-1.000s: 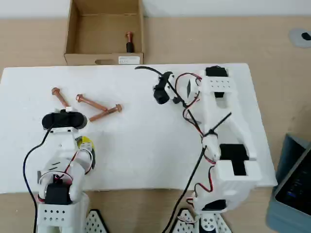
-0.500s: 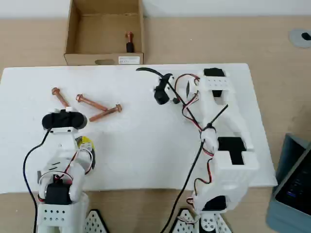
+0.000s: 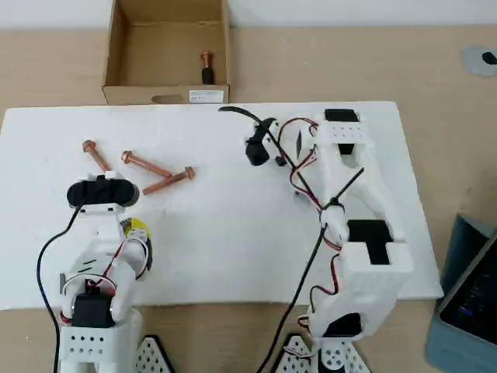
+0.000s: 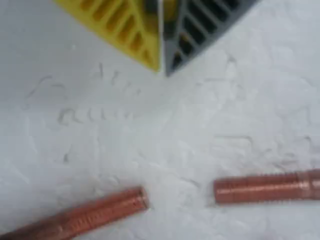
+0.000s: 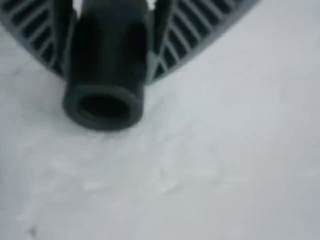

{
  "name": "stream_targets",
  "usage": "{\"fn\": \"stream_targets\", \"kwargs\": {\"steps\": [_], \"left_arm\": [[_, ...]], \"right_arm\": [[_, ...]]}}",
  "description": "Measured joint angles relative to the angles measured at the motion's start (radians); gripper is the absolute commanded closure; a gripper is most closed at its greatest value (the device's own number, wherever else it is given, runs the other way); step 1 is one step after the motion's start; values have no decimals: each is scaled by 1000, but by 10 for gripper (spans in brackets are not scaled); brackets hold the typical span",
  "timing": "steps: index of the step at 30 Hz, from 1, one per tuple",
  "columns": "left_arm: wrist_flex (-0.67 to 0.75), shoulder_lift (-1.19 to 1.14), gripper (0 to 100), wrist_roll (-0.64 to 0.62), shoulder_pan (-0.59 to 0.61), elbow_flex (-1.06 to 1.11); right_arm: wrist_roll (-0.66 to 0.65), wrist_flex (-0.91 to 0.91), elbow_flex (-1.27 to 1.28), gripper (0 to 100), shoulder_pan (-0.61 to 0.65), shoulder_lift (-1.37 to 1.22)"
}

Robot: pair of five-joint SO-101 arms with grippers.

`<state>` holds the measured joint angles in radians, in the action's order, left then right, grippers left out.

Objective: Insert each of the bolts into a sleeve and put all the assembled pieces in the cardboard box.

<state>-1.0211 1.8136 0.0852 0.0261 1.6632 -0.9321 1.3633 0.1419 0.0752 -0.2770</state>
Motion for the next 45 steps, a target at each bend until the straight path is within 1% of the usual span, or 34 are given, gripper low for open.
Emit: {"fn": "stream_targets", "kwargs": {"steps": [6, 11, 18, 22, 26, 29, 32, 37, 40, 45], "left_arm": [[0, 0, 998, 0, 0, 0], [0, 0, 998, 0, 0, 0], [0, 0, 998, 0, 0, 0], [0, 0, 998, 0, 0, 0], [0, 0, 997, 0, 0, 0], [0, 0, 997, 0, 0, 0], [0, 0, 997, 0, 0, -12], [-2, -21, 997, 0, 0, -118], [-26, -101, 996, 0, 0, -195], [-26, -334, 972, 0, 0, -370]], "right_arm": [[141, 52, -20, 987, 48, 149], [256, 110, -20, 987, 49, 331], [486, 255, -21, 987, 51, 594], [635, 321, -21, 987, 6, 701], [772, 342, -21, 987, -84, 806], [848, 359, -21, 988, -152, 896], [884, 364, 12, 989, -187, 1005], [895, 364, 187, 989, -206, 1206], [896, 327, 307, 989, -206, 1333], [936, 255, 463, 989, -206, 1508]]}}
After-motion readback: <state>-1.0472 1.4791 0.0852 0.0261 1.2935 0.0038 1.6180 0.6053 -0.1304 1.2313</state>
